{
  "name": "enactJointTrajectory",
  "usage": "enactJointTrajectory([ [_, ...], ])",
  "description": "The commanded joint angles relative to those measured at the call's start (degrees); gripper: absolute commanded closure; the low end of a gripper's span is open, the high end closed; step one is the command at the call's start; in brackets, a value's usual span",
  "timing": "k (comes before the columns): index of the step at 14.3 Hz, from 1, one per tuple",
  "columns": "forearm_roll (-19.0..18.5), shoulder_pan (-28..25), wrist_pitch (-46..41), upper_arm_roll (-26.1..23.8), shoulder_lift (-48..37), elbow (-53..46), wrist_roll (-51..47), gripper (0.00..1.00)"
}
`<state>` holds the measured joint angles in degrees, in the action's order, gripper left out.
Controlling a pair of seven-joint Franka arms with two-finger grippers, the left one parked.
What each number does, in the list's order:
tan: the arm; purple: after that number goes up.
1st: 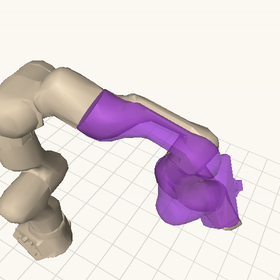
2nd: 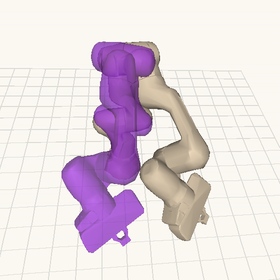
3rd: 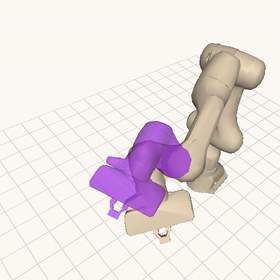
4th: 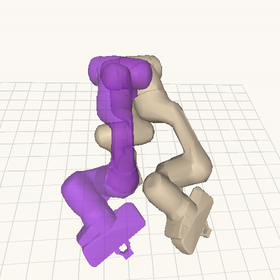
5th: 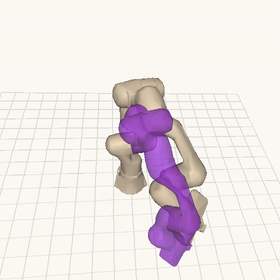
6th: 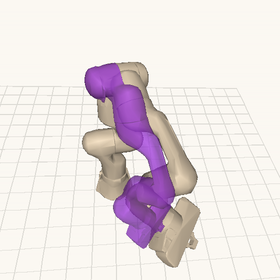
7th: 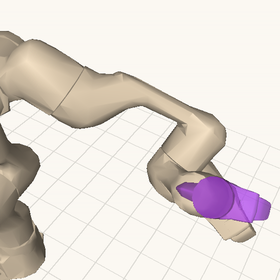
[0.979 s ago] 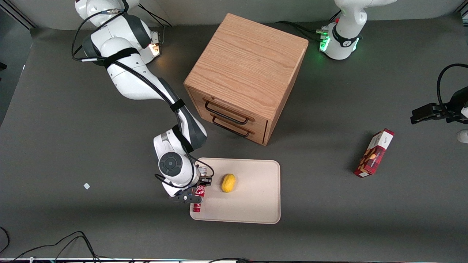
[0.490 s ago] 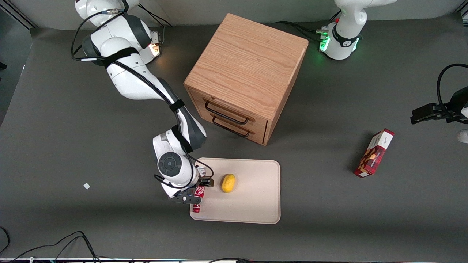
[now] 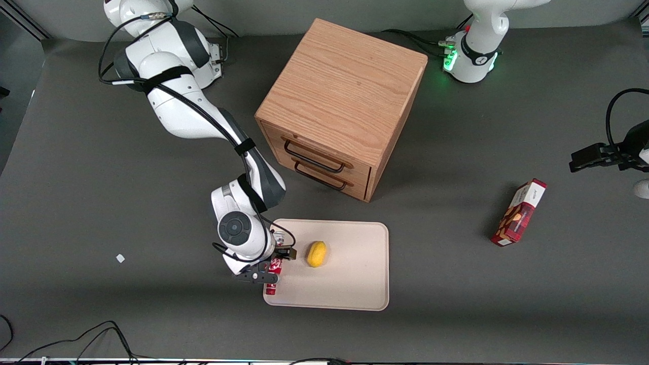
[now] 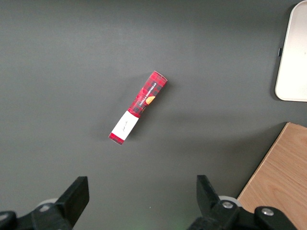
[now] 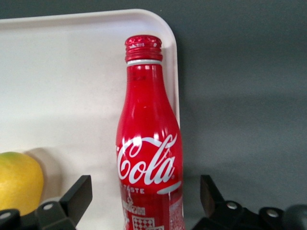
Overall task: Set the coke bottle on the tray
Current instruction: 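Lower the bottle upright onto the tray beside the lemon and open the right gripper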
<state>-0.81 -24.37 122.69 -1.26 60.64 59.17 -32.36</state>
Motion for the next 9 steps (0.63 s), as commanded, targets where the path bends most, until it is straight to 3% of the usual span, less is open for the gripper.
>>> enactJointTrajectory([
  [1,-0.9,-0.6,-0.3,0.5,0.5,-1.7,0.1,0.0],
  [5,-0.4,-0.4,-2.8,0.0,-6.6,4.1,-3.9,0.0],
  [9,-0.5,0.3,-4.7,-0.1,-26.0,25.8,-2.9,0.0],
])
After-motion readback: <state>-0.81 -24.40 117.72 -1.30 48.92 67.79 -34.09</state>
